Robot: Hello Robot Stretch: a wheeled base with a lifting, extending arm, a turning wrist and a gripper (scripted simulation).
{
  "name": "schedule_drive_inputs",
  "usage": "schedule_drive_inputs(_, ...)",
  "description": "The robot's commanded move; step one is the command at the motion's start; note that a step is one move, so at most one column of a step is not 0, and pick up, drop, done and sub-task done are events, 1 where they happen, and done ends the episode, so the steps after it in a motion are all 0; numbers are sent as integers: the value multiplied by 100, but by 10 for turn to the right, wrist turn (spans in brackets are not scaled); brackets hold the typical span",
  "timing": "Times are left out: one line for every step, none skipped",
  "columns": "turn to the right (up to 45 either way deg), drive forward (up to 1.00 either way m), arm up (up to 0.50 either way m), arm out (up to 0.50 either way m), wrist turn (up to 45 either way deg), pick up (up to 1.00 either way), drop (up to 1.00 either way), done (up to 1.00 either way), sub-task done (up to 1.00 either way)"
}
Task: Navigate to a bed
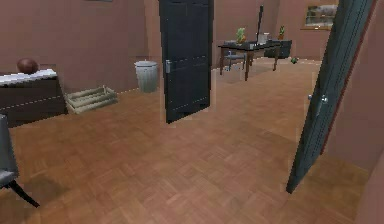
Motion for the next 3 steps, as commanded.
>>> schedule_drive_inputs(90, 0, 0, 0, 0, 0, 0, 0, 0)
schedule_drive_inputs(0, 100, 0, 0, 0, 0, 0, 0, 0)
schedule_drive_inputs(0, 65, 0, 0, 0, 0, 0, 0, 0)
